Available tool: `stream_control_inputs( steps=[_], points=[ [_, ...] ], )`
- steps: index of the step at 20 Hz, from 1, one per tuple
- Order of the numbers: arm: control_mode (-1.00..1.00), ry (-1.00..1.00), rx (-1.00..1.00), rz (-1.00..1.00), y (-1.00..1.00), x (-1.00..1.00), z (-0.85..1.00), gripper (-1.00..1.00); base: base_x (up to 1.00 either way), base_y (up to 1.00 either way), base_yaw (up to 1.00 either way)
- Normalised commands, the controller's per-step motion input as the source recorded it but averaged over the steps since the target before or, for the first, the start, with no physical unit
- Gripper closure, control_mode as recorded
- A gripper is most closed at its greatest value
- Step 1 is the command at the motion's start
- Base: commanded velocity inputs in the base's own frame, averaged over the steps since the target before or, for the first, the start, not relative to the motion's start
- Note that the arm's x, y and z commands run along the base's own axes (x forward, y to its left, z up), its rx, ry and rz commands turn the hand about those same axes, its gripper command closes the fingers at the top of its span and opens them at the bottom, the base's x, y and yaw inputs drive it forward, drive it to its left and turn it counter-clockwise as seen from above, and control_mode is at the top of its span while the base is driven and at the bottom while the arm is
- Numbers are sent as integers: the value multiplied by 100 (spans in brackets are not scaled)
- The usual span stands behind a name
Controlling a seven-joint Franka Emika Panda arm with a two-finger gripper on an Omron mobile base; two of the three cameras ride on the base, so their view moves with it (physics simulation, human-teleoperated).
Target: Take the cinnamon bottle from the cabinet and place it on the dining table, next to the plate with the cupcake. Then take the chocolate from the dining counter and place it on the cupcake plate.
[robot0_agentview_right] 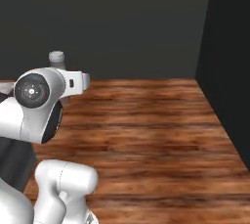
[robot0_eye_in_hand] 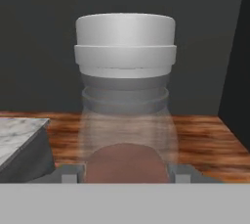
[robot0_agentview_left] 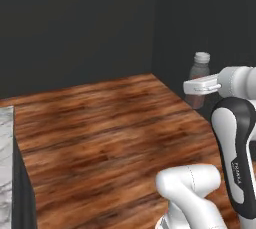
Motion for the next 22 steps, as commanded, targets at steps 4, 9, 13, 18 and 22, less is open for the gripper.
stream_control_inputs(
  steps=[4,9,13,18,22],
  points=[
    [100,0,0,0,0,0,0,100,100,-10,25],
    [100,0,0,0,0,0,0,100,100,-12,31],
    [100,0,0,0,0,0,0,100,100,-22,44],
    [100,0,0,0,0,0,0,100,100,-9,61],
    [100,0,0,0,0,0,0,100,100,-12,71]
  ],
)
